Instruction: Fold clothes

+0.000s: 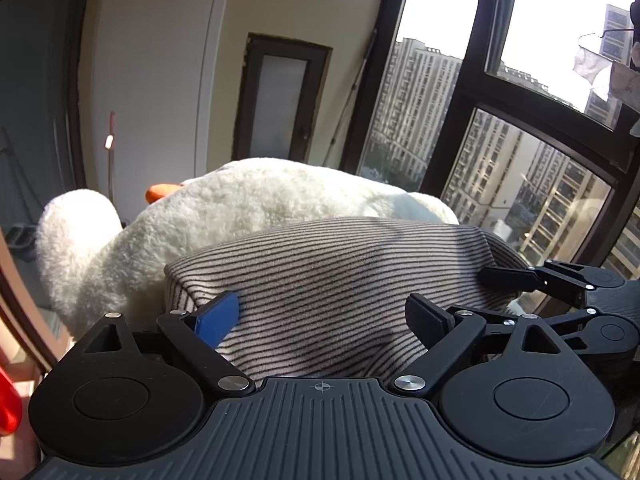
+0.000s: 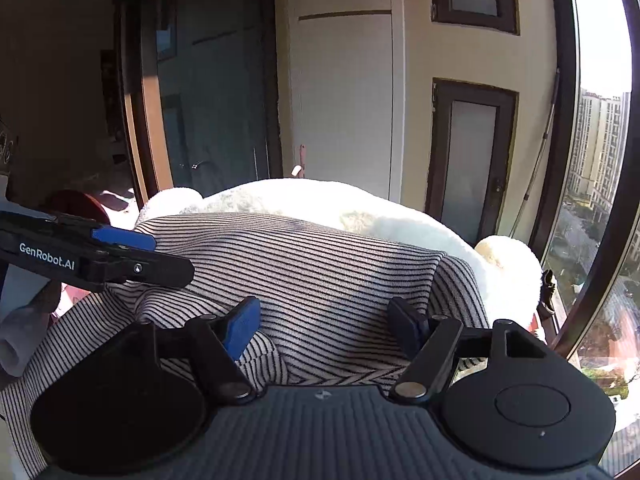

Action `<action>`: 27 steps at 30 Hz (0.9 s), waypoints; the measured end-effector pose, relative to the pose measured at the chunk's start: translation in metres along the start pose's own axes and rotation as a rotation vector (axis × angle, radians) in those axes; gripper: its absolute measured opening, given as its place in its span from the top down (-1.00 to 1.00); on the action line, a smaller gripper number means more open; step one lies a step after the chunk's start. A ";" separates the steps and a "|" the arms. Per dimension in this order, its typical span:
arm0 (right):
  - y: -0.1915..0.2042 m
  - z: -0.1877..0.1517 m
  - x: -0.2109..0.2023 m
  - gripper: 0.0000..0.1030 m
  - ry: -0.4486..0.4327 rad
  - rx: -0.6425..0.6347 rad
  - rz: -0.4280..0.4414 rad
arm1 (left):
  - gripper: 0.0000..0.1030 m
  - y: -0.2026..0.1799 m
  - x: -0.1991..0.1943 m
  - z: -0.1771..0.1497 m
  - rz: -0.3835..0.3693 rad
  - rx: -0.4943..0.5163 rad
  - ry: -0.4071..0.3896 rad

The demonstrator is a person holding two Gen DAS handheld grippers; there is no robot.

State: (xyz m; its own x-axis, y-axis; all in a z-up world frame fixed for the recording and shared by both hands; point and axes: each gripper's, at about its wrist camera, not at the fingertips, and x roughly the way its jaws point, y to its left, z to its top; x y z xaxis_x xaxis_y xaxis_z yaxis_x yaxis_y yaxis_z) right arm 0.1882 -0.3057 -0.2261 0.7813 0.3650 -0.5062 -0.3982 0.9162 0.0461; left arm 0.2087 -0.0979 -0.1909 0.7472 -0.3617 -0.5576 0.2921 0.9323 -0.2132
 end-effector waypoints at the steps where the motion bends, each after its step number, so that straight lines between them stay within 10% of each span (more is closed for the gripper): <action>1: -0.001 -0.003 0.001 -0.43 0.002 0.011 0.008 | -0.83 0.001 0.000 0.000 -0.004 -0.004 -0.001; 12: 0.008 -0.006 0.006 -0.70 -0.007 -0.040 0.010 | -0.83 0.009 -0.037 0.011 -0.033 -0.063 -0.129; 19: 0.003 0.012 -0.003 -0.70 -0.040 0.021 0.051 | -0.83 0.025 -0.003 -0.001 -0.036 -0.118 -0.019; 23: -0.010 0.040 -0.008 0.29 -0.067 0.050 0.104 | -0.87 0.024 -0.004 -0.003 -0.041 -0.111 -0.021; 27: -0.016 0.067 0.020 0.22 -0.021 0.066 0.150 | -0.87 0.026 -0.005 -0.007 -0.049 -0.114 -0.026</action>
State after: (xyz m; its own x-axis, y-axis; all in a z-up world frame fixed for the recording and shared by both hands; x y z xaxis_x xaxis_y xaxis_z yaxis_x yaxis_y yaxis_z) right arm 0.2421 -0.3022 -0.1796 0.7258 0.5013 -0.4710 -0.4792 0.8597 0.1767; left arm 0.2085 -0.0719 -0.1995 0.7495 -0.4057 -0.5232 0.2604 0.9072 -0.3304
